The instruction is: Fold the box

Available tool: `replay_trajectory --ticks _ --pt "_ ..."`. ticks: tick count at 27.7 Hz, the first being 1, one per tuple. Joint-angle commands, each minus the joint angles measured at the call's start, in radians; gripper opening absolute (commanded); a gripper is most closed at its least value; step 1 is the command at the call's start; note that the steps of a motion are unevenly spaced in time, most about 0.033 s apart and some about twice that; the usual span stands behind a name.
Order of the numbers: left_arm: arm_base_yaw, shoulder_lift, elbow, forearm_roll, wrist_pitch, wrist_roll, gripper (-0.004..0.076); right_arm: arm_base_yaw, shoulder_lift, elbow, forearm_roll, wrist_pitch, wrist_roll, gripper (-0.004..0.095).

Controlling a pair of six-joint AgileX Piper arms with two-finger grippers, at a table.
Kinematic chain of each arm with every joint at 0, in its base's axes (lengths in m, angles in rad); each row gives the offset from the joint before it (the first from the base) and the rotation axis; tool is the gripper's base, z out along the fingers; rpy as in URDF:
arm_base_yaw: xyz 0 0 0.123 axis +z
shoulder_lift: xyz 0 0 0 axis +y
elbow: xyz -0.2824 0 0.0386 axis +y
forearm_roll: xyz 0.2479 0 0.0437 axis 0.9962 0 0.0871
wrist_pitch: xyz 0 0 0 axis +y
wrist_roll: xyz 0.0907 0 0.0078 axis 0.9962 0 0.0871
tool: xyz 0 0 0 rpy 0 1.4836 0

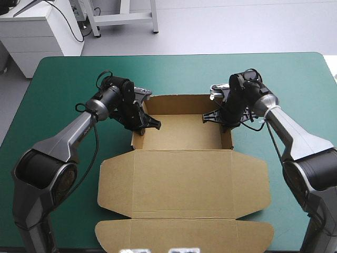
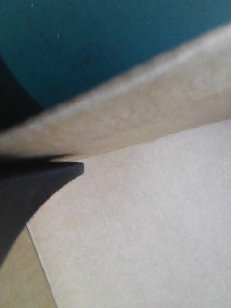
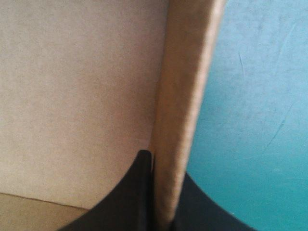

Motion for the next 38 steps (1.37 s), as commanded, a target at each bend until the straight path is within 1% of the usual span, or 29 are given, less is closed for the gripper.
replay_trajectory --ticks 1,4,8,11,13,15,17,19,21,23,24,25,27,28,29,31,34,35,38 --pt "-0.027 -0.038 -0.021 -0.139 0.044 0.139 -0.0008 0.014 -0.041 -0.031 0.07 -0.07 -0.048 -0.0014" --pt "-0.027 -0.038 -0.021 -0.201 0.041 0.144 -0.0008 0.014 -0.041 -0.031 0.078 -0.065 -0.048 -0.0014" --pt "-0.027 -0.038 -0.021 -0.269 0.027 0.191 -0.0008 0.014 -0.041 -0.031 0.078 -0.061 -0.048 -0.0014" --pt "-0.027 -0.038 -0.021 -0.259 0.025 0.191 -0.0008 0.014 -0.041 -0.031 0.076 -0.061 -0.048 -0.0013" --pt "-0.027 -0.038 -0.021 -0.24 0.025 0.146 -0.0008 0.014 -0.041 -0.031 0.072 -0.066 -0.048 0.0" --pt "-0.027 -0.038 -0.021 -0.209 0.028 0.109 -0.0008 0.014 -0.041 -0.031 0.072 -0.066 -0.057 0.006" --pt "-0.027 -0.038 -0.021 -0.172 0.043 0.104 0.0008 0.014 -0.041 -0.031 0.072 -0.062 -0.065 0.0186" --pt "-0.027 -0.038 -0.021 -0.146 0.053 0.095 0.0063 0.014 -0.041 -0.031 0.074 -0.059 -0.067 0.0341" --pt "-0.027 -0.038 -0.026 -0.136 0.065 0.08 0.0153 0.014 -0.041 -0.031 0.077 -0.059 -0.067 0.0522" --pt "-0.027 -0.04 -0.029 -0.128 0.072 0.067 0.0289 0.014 -0.041 -0.031 0.08 -0.059 -0.063 0.0663" --pt "-0.027 -0.042 -0.029 -0.128 0.072 0.056 0.0364 0.014 -0.041 -0.031 0.08 -0.061 -0.063 0.0707" --pt "-0.027 -0.045 -0.029 -0.122 0.07 0.049 0.044 0.014 -0.041 -0.031 0.08 -0.061 -0.063 0.0729" --pt "-0.027 -0.048 -0.029 -0.117 0.068 0.042 0.0557 0.014 -0.041 -0.031 0.08 -0.061 -0.063 0.0732" --pt "-0.027 -0.05 -0.029 -0.116 0.068 0.032 0.0604 0.014 -0.043 -0.031 0.08 -0.061 -0.063 0.0732" --pt "-0.027 -0.05 -0.036 -0.113 0.07 0.024 0.0635 0.014 -0.043 -0.031 0.078 -0.061 -0.063 0.0729" --pt "-0.027 -0.05 -0.051 -0.112 0.077 0.019 0.0652 0.014 -0.045 -0.031 0.076 -0.061 -0.058 0.0728" --pt "-0.027 -0.05 -0.105 -0.115 0.077 -0.008 0.0652 0.014 -0.064 -0.031 0.057 -0.064 -0.058 0.0728" --pt "-0.027 -0.053 -0.139 -0.112 0.079 -0.017 0.0652 0.014 -0.081 -0.031 0.034 -0.064 -0.058 0.0728" --pt "-0.027 -0.072 -0.167 -0.088 0.079 -0.025 0.0652 0.014 -0.119 -0.031 -0.045 -0.05 -0.048 0.0728"
